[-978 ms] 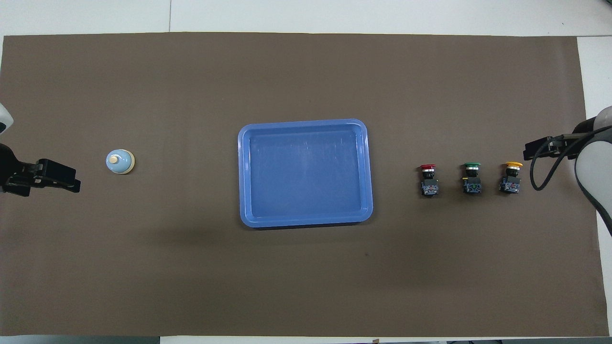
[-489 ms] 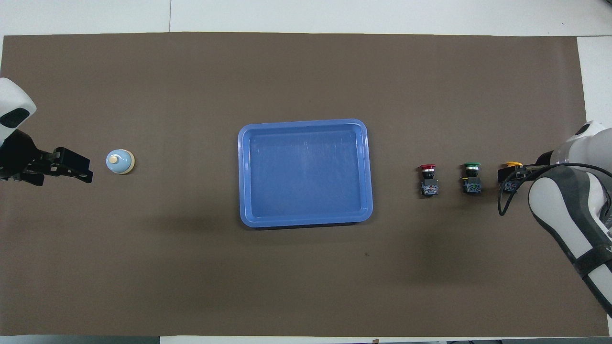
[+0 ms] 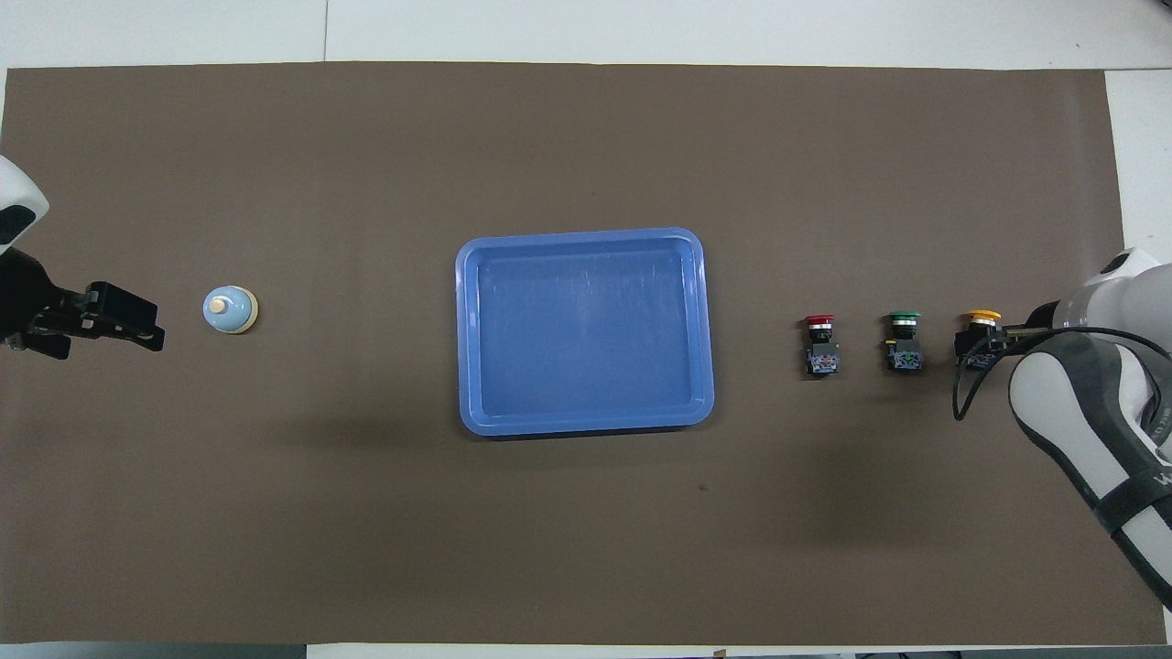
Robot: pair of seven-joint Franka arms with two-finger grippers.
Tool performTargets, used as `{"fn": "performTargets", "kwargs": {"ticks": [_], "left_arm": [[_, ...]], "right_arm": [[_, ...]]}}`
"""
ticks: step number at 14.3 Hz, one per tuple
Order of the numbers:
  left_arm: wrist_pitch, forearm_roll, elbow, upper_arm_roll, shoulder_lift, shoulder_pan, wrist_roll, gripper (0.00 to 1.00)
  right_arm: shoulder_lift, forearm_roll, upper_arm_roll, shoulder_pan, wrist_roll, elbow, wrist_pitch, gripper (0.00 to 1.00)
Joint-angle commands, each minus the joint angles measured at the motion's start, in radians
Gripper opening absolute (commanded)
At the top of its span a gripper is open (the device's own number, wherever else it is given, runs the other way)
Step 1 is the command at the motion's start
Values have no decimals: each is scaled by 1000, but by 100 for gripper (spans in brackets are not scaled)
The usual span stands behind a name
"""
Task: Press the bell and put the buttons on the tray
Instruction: 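Lower the right gripper onto the yellow-capped button and grasp it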
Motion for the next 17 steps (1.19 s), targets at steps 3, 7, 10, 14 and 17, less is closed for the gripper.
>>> {"fn": "performTargets", "kwargs": {"ticks": [3,7,10,14,17], "left_arm": [[-20,9,7,-88,-5,84,-6,100],[-20,10,7,-48,-4,40,-6,100],[-20,9,7,7,-5,-3,-5,100],[-19,9,6,7,-8,-11,1,100],[-12,10,9,9,-10,-11,-5,100]], "right_arm": [[24,8,12,-33,-16,-16,39,100],[60,8,10,-42,-19,-16,94,100],[75,8,10,-43,-11,-16,119,82],[74,8,12,-26,-8,-7,91,12],[74,6,18,44,-5,147,-109,0]]}}
